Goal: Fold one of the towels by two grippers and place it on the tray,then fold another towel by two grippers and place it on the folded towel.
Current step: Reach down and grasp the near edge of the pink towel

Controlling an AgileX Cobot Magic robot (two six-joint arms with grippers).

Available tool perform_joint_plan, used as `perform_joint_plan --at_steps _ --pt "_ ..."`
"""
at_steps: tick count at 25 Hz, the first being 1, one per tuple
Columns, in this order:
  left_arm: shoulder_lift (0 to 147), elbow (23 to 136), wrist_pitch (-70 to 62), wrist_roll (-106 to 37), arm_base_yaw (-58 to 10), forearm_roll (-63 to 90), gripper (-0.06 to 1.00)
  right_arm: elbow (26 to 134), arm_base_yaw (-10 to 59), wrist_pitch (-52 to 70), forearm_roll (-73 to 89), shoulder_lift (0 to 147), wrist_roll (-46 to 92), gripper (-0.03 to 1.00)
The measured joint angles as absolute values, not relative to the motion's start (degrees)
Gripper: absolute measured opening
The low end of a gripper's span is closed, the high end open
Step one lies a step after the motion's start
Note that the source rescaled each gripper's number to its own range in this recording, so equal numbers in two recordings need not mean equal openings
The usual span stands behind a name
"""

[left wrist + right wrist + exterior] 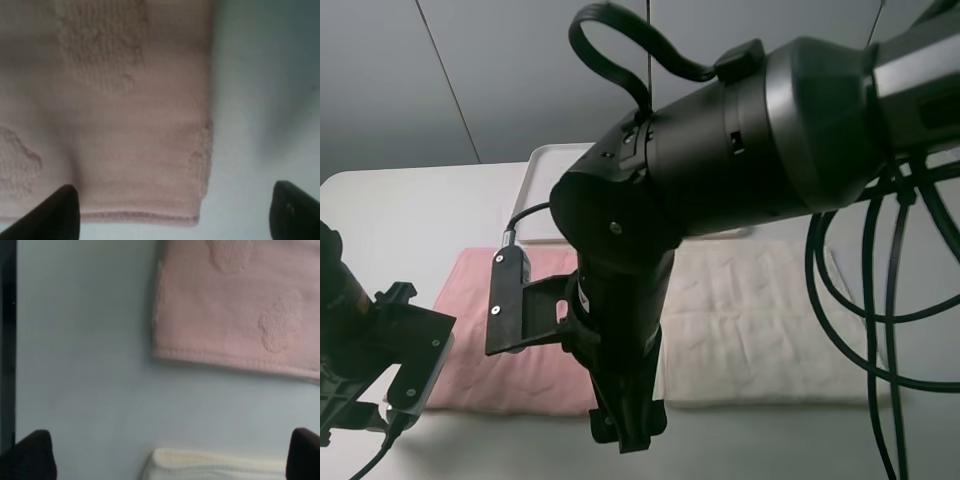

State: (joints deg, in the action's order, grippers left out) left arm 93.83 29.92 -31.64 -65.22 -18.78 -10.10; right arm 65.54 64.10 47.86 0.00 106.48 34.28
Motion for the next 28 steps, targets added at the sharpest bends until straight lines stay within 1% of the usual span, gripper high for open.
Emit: perform_joint_plan --at_steps 8,19,28 --pt "95.81 29.92 -32.56 -67.38 -18.78 -10.10 0.98 65.80 66.16 47.00 -0.46 106.88 34.28 1.00" --pt "98.60 30.03 -32.11 -67.50 -18.87 -10.10 0.98 65.95 68.53 45.42 -0.46 111.30 34.28 1.00" --pt "98.85 30.12 -32.31 -65.42 -21.24 -11.93 0.98 70.52 68.92 45.41 -0.36 116.12 33.62 1.00"
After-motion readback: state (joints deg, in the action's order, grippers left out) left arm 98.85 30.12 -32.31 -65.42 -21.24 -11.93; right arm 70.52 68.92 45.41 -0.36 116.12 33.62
